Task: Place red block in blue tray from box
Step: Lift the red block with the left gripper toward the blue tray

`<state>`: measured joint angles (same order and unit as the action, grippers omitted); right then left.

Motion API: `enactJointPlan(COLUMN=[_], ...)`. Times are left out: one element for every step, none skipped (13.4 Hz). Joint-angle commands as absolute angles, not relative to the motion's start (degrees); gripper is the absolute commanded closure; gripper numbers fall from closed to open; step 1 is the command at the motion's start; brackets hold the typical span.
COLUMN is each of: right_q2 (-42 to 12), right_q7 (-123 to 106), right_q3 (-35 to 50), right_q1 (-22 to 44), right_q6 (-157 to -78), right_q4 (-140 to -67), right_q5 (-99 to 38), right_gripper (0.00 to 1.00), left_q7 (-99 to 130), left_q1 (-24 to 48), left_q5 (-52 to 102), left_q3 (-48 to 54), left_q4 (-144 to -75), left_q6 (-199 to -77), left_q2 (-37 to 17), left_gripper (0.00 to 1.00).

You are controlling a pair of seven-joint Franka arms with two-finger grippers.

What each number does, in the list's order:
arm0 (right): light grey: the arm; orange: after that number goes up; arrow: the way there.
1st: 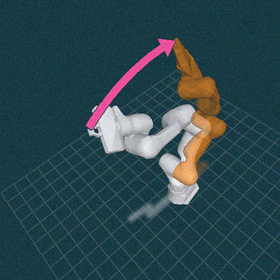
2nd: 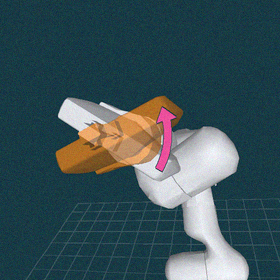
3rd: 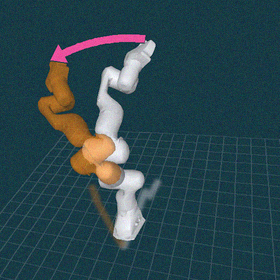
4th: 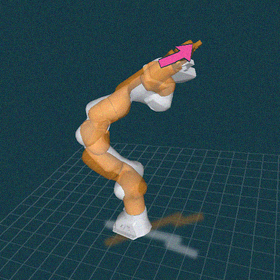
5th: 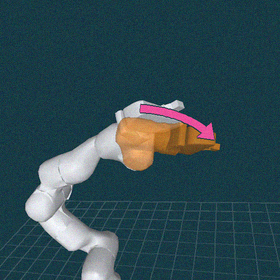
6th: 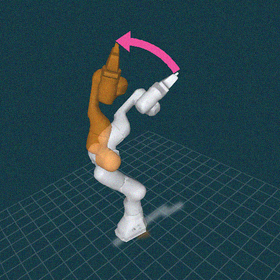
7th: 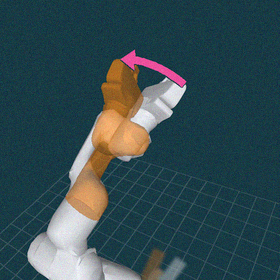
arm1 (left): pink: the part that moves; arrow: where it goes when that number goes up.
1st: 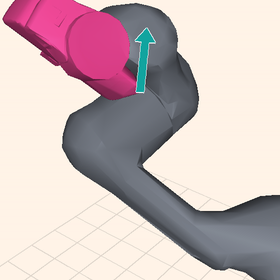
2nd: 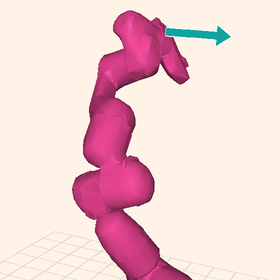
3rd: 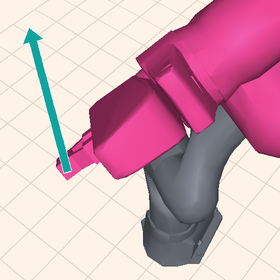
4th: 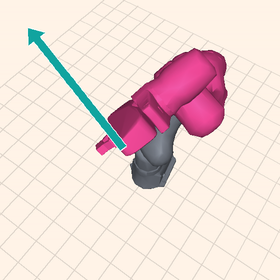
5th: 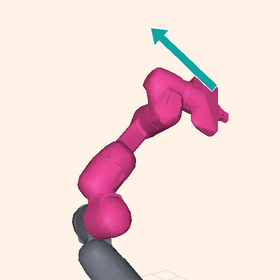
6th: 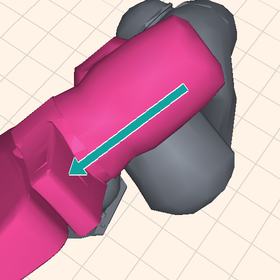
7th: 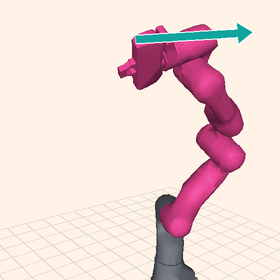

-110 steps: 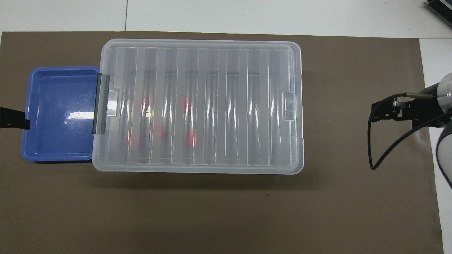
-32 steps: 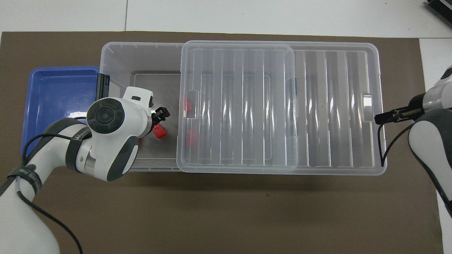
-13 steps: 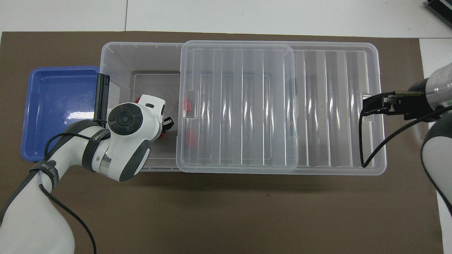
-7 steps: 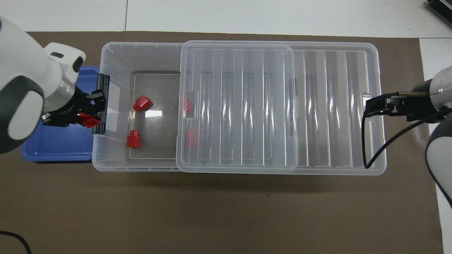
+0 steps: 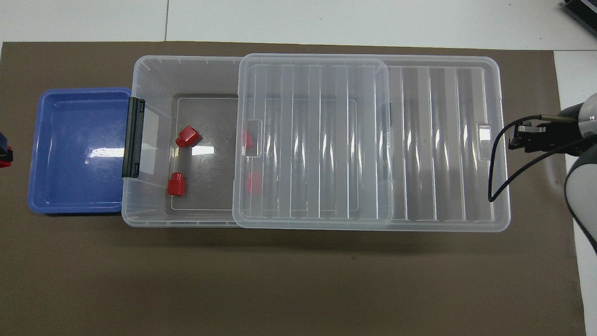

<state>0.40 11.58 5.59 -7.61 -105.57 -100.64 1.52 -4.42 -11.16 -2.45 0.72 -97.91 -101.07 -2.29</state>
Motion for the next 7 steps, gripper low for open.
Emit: enactJointPlan(right_q2=[0.88,0.62,0.44,0.18,-0.52,-1.14,-1.75], right_q7=[10.46,10.37,10.37,10.37,10.37,10.37,10.37], right_q3=[5.8,5.8,5.8,5.8,5.8,5.8,5.8], right_q1=[-10.62,-11.42,-11.6,-11.78,-11.86,-11.87,-11.78], right_q6=[-110.47,-111.26,-112.23,-113.63,-114.86,-115.74,-116.53], right_q4=[-104.76,-105.46,-106.25,-107.04,-107.57,-107.67,-107.67], right_q5=[1.49,1.49,1.49,1.49,1.49,1.49,1.49], right_gripper=[1.0,1.0,1.0,1.0,1.0,1.0,1.0], left_q7=[-5.71,-6.23,-6.24,-6.24,-6.68,-7.98,-9.83], left_q1=[-10.72,-11.59,-11.69,-11.69,-11.78,-11.86,-12.13], left_q5=[-1.85,-1.85,-1.85,-1.85,-1.93,-1.93,-1.93], left_q3=[1.23,1.23,1.23,1.23,1.23,1.23,1.23], left_q4=[-108.35,-110.46,-112.04,-113.71,-116.17,-117.76,-117.86], left_q6=[-112.38,-116.07,-119.5,-123.27,-127.49,-130.84,-132.35], left_q2=[-0.26,-0.96,-2.01,-3.24,-3.77,-4.65,-6.57], left_gripper=[1.0,1.0,1.0,1.0,1.0,1.0,1.0])
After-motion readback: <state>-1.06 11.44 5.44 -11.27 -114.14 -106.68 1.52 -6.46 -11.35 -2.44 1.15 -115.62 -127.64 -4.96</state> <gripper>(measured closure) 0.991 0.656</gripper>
